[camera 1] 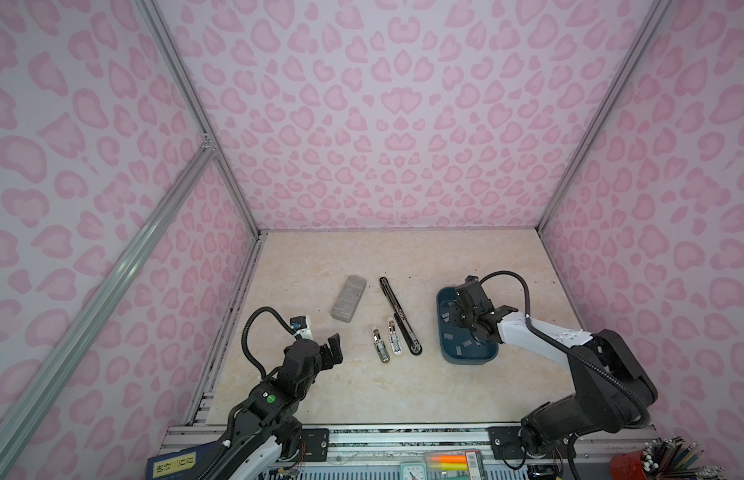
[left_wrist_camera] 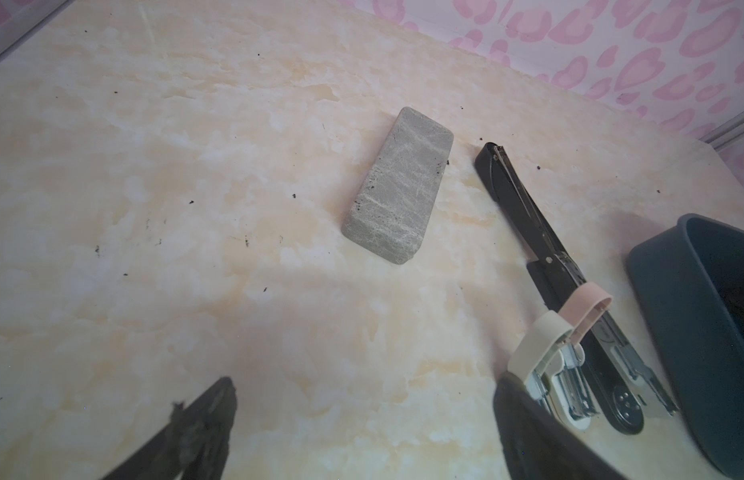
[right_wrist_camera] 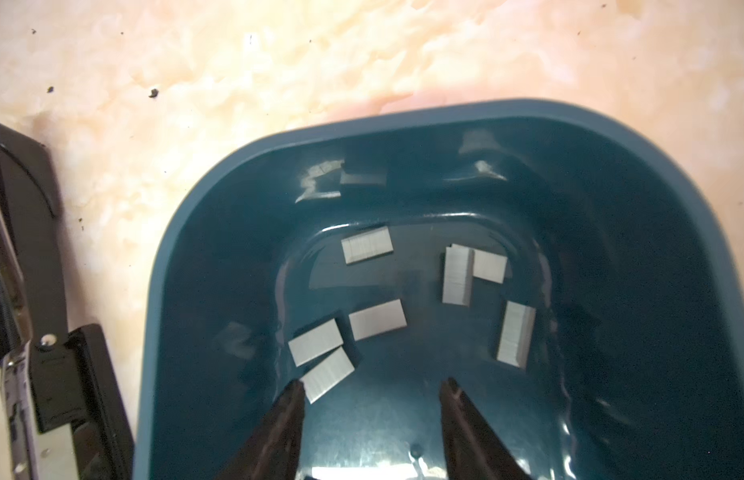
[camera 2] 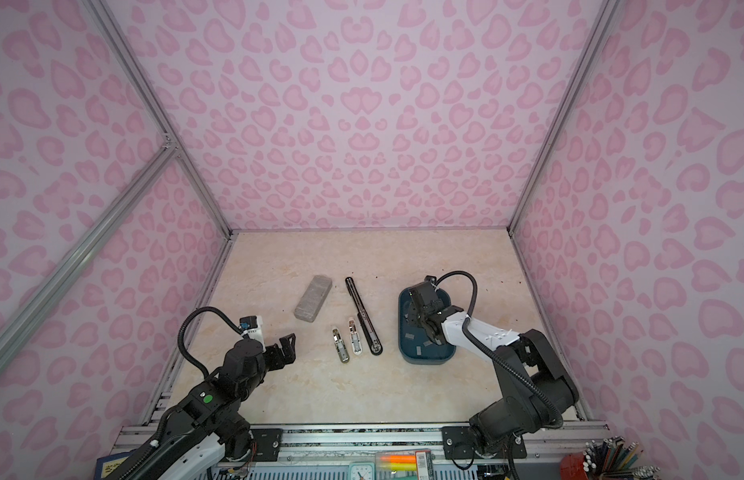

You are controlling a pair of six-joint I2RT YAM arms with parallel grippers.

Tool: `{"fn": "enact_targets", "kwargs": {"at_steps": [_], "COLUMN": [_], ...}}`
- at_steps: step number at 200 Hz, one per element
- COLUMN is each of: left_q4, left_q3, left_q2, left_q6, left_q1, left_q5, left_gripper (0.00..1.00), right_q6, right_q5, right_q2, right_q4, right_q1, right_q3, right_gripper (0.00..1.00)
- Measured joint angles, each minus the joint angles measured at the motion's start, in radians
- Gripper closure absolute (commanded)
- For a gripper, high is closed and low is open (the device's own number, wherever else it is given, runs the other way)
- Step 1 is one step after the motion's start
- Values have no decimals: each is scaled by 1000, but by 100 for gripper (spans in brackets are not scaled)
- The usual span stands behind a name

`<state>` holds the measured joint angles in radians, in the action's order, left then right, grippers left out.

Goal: Load the staples into the stapler

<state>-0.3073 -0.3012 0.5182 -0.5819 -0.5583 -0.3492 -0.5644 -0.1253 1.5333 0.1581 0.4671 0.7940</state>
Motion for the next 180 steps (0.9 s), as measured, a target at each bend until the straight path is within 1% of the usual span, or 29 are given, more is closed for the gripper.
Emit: {"fn": "enact_targets", "kwargs": {"at_steps": [23, 49, 88, 134, 180], "left_q4": [0, 0, 1, 2, 3], "left_q3": [-4, -4, -4, -4, -4], "left_q2": [6, -1, -19, -32, -32], "left_q6": [0, 0, 0, 0, 0], "left_q1": [0, 0, 0, 0, 0], "left_q5": [0, 1, 1, 2, 4], "left_gripper": [2, 2, 2, 2, 2], "right_q6": [0, -11, -27, -35, -35], "right_q5": [-12, -39, -65, -98, -101], "right_q2": [52, 95, 156, 181, 194], "right_q4": [1, 5, 11, 19, 20], "right_q1": [-5, -5, -5, -7, -7], "right_q3": [39, 71, 103, 103, 103], "right_gripper": [54, 53, 56, 56, 57]}}
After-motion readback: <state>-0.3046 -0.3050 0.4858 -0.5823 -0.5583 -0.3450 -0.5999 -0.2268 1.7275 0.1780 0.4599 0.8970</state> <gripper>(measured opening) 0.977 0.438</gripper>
